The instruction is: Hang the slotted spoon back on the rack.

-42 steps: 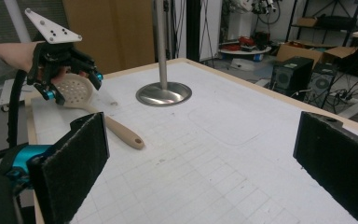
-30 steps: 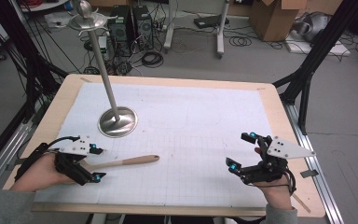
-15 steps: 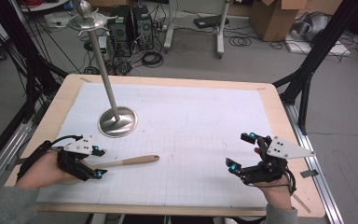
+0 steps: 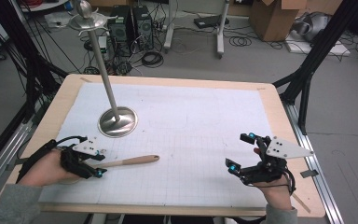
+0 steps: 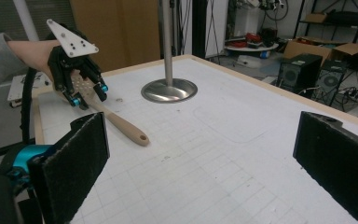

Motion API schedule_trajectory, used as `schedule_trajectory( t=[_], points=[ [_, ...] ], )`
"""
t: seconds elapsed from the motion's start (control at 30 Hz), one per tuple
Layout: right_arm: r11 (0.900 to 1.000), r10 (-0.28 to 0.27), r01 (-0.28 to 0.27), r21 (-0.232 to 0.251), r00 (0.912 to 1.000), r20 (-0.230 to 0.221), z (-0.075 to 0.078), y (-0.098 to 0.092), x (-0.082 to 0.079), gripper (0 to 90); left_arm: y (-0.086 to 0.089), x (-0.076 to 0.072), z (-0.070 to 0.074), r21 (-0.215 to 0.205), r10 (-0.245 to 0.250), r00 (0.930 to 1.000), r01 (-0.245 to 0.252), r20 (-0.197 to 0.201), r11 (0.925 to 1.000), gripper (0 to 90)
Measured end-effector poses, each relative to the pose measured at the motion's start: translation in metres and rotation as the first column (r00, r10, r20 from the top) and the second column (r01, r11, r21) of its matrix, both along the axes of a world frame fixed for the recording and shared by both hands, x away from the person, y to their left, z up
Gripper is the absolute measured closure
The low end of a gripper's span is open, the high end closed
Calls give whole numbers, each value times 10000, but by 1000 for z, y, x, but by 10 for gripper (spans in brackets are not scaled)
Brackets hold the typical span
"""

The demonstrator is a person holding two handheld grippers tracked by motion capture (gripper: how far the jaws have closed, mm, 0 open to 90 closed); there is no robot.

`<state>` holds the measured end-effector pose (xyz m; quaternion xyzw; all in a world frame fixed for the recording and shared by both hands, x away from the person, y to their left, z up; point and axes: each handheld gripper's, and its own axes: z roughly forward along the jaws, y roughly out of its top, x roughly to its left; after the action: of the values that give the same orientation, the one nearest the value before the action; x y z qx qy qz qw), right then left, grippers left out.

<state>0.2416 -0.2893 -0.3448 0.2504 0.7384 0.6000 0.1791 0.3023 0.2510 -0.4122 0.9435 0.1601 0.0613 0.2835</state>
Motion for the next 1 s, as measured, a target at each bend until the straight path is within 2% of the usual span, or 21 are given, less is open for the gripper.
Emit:
schedule_trajectory(
  t=[0.13, 0.17, 0.3, 0.5, 0.67, 0.83, 1.0],
  points=[
    [10000, 50, -50, -28, 10000, 4, 0, 0, 0, 23, -1, 1, -2, 266, 158, 9999, -158, 15, 9995, 547],
    [10000, 55, -55, -48, 10000, 14, 0, 0, 0, 23, -1, 2, -2, 426, 58, 10000, -58, 14, 9991, 553],
    [10000, 65, -65, -44, 10000, 36, 0, 0, 0, 23, -3, 3, -5, 554, 62, 10000, -62, 6, 9984, 578],
    [9999, 84, -85, -60, 9999, -64, 0, 0, 0, 23, -3, 4, -5, 477, -108, 9998, 116, -182, 9988, 669],
    [9999, 104, -104, -78, 9999, -3, 0, 1, 0, 23, 1, 6, -6, 178, -5, 9992, 12, -392, 9998, 722],
    [9999, 103, -103, -82, 9999, 0, 0, 1, 0, 23, 0, 4, -7, 152, -216, 9997, 218, -107, 9996, 744],
    [9998, 127, -128, -148, 9999, -90, -1, 2, 0, 23, -1, 0, -6, 324, -439, 9988, 432, 212, 9985, 770]
  ],
)
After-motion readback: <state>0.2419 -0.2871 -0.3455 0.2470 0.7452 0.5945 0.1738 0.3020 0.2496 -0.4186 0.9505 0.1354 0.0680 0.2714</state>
